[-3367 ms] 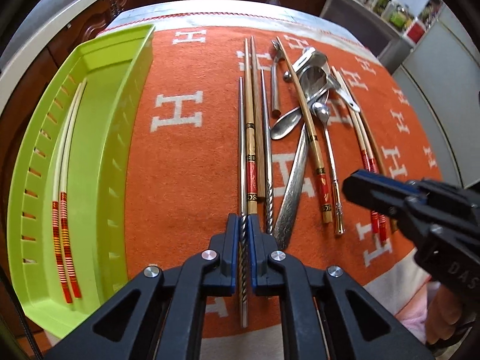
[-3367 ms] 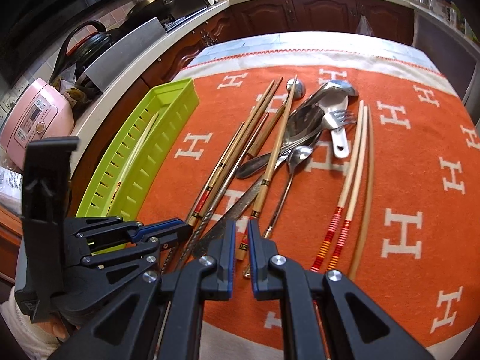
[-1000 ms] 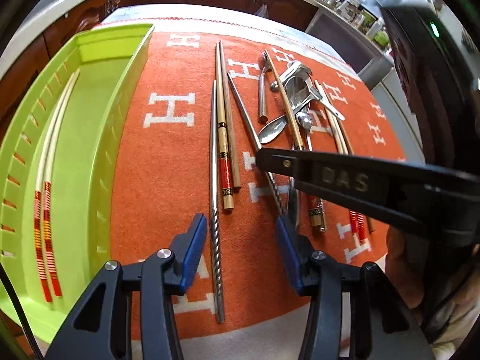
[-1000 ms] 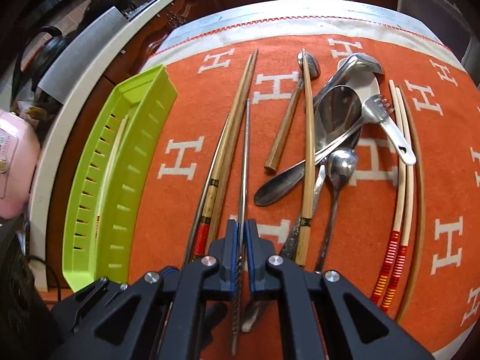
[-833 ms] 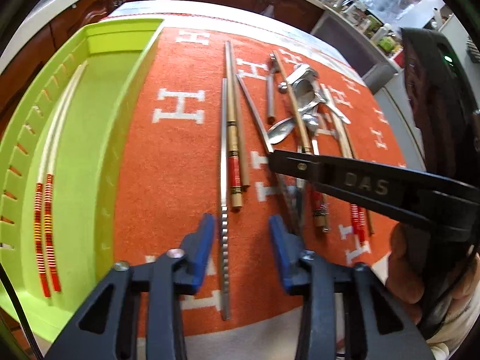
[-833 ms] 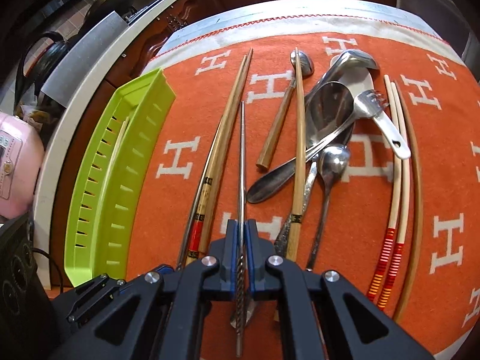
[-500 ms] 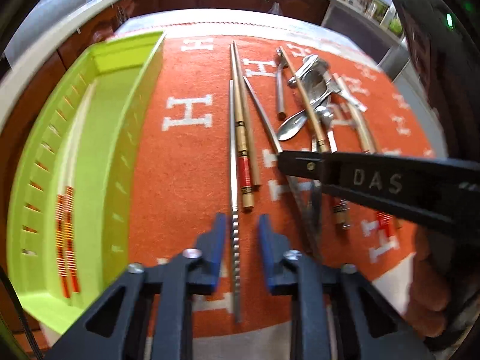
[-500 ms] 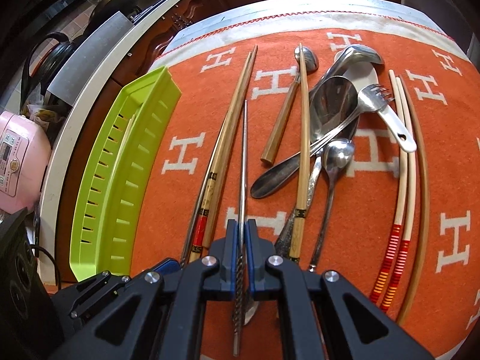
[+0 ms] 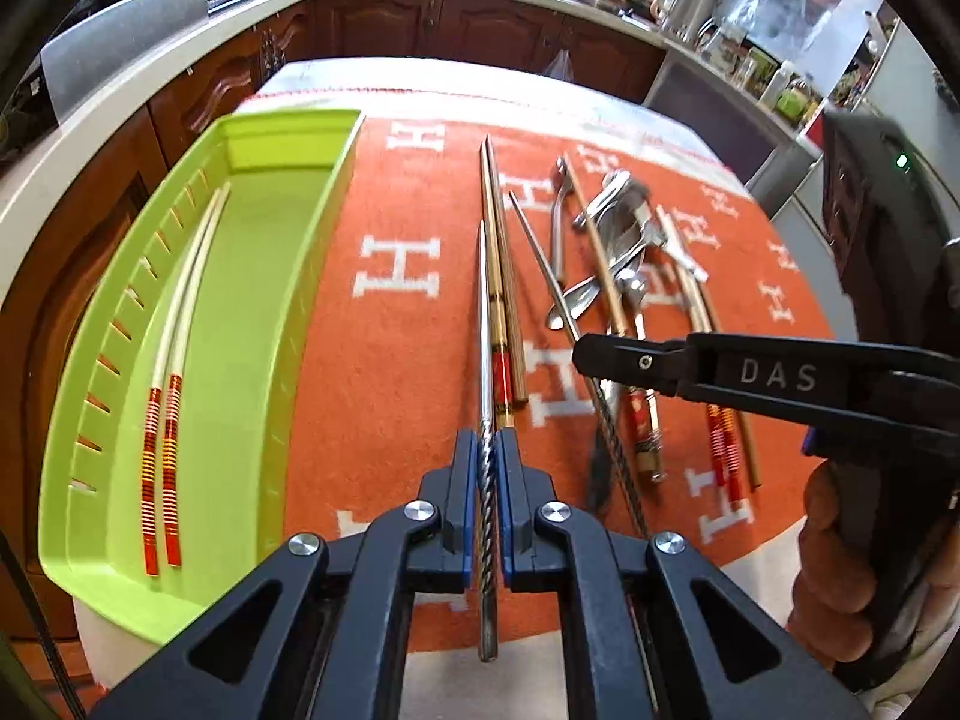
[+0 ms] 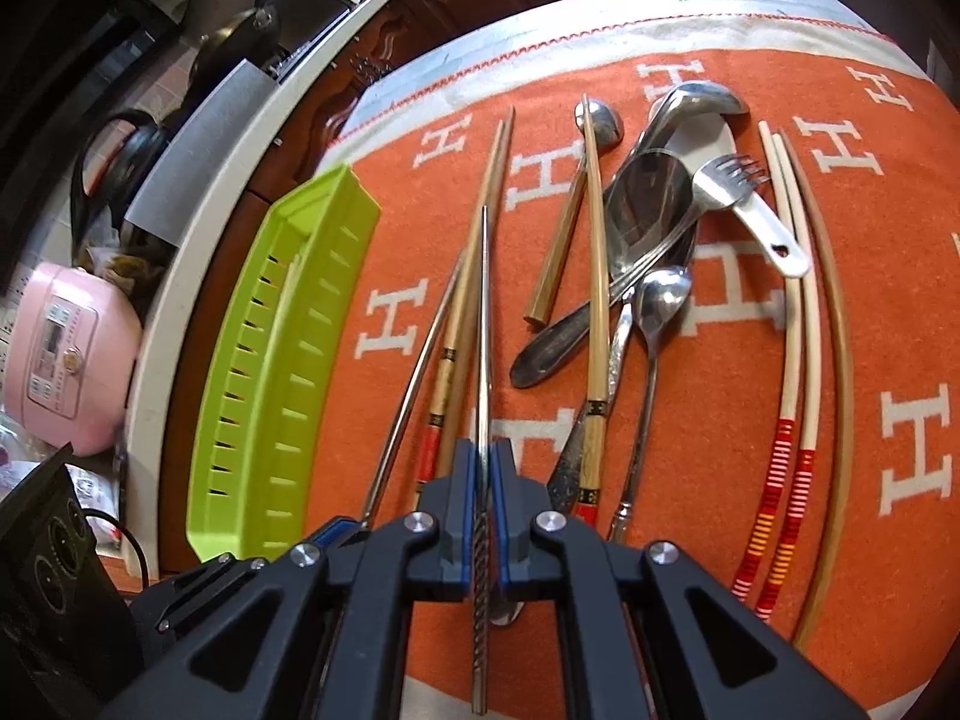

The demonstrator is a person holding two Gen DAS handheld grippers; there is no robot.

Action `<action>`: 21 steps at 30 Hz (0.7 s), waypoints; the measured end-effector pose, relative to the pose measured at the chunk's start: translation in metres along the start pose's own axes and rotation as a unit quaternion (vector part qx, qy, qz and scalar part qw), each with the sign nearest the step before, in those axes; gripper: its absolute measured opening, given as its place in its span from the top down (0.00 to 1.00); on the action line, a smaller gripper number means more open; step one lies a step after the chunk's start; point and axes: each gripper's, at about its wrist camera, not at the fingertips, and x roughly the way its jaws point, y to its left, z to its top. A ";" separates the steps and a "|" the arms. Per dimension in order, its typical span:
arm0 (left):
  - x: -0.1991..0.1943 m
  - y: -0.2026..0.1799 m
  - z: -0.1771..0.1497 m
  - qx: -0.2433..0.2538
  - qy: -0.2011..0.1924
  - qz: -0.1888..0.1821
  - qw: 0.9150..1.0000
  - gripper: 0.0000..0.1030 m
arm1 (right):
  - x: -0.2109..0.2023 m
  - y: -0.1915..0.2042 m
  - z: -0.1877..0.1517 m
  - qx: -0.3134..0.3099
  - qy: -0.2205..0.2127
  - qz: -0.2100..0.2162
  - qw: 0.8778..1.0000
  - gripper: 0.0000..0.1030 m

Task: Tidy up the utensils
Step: 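Close the left tool on the twisted steel chopstick while the right tool grips another, then place the steel chopstick from the left tool into the green tray while the right tool places its own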

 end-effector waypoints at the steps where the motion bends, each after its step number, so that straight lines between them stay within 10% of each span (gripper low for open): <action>1: -0.003 0.000 0.000 -0.001 -0.004 0.001 1.000 0.97 | -0.002 0.000 0.000 0.002 -0.001 0.003 1.000 0.96; 21: -0.018 0.003 0.011 -0.023 -0.030 -0.011 0.999 0.97 | 0.005 -0.001 -0.017 0.007 0.046 0.027 0.999 0.96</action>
